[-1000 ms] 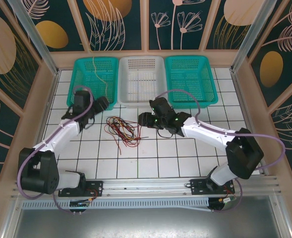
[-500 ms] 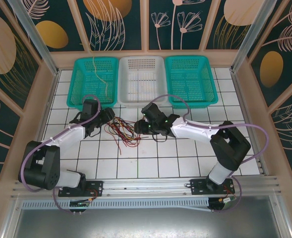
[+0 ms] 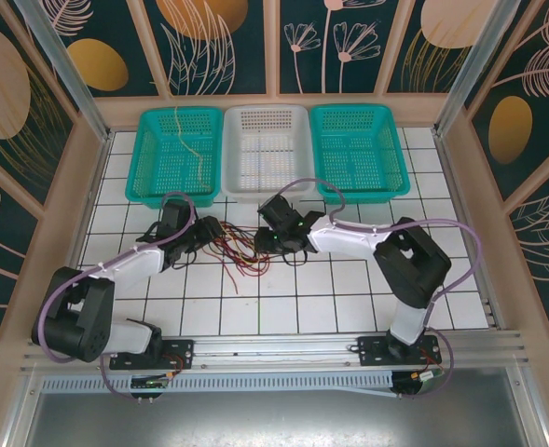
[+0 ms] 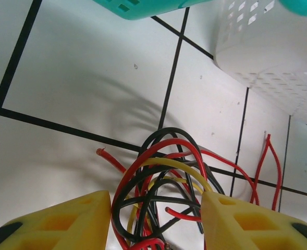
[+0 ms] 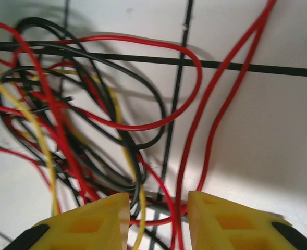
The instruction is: Untangle the cables
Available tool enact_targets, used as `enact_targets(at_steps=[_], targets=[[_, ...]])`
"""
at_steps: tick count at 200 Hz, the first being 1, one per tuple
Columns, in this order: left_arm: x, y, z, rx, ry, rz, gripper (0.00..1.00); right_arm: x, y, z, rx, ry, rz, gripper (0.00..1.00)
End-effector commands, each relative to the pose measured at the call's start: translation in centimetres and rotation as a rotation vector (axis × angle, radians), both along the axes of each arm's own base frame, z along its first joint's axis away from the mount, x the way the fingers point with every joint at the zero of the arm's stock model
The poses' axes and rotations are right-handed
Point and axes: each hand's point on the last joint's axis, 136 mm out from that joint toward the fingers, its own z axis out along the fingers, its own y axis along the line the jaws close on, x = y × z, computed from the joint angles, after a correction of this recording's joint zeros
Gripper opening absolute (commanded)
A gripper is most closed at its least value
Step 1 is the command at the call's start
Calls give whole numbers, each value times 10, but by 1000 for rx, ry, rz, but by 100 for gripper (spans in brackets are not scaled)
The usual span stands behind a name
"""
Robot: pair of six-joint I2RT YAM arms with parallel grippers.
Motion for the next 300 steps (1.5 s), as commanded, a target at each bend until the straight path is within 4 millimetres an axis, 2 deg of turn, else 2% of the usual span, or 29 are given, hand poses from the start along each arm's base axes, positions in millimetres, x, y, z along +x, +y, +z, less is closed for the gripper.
enact_targets(at_steps=[1, 19, 34, 49, 58, 82, 99, 115, 133, 147, 162, 187, 250, 277, 300], targets=[[-3, -5, 9, -48, -20, -1, 49, 9, -15, -8, -74, -5, -60, 34], [-4, -6, 12, -53, -29, -7, 51, 10, -22, -13, -84, 1, -72, 34], [-4, -8, 16, -63, -39, -15, 52, 11, -22, -13, -71, -5, -63, 19], [-4, -13, 17, -85, -39, -27, 54, 11, -18, -9, -39, -15, -46, 13], [-4, -17, 18, -98, -41, -38, 55, 10, -15, -7, -14, -18, -37, 14], [-1, -13, 24, -66, -54, -32, 57, 7, -6, -4, 43, -9, -7, 29], [1, -7, 26, -27, -61, -17, 59, 5, -2, -7, 50, 2, 4, 30], [0, -4, 20, -6, -40, -10, 58, 7, -7, -11, 18, -2, -12, 11], [-3, -5, 10, -4, -11, -14, 56, 13, -18, -3, -12, -36, -41, 0], [-4, -7, 5, -15, -2, -21, 55, 16, -24, 16, -15, -84, -51, 0], [-5, -11, 1, -28, 6, -35, 55, 19, -30, 45, -3, -156, -50, 0], [-4, -25, 3, -55, -6, -70, 53, 17, -37, 101, 55, -276, -24, 0], [-10, -58, 1, -87, -15, -124, 48, 9, -73, 232, 126, -558, -15, 0], [-7, -60, 6, -83, -31, -126, 48, 3, -79, 281, 188, -643, 0, 0], [-7, -59, 13, -77, -46, -130, 50, -6, -86, 331, 272, -741, 4, 0]])
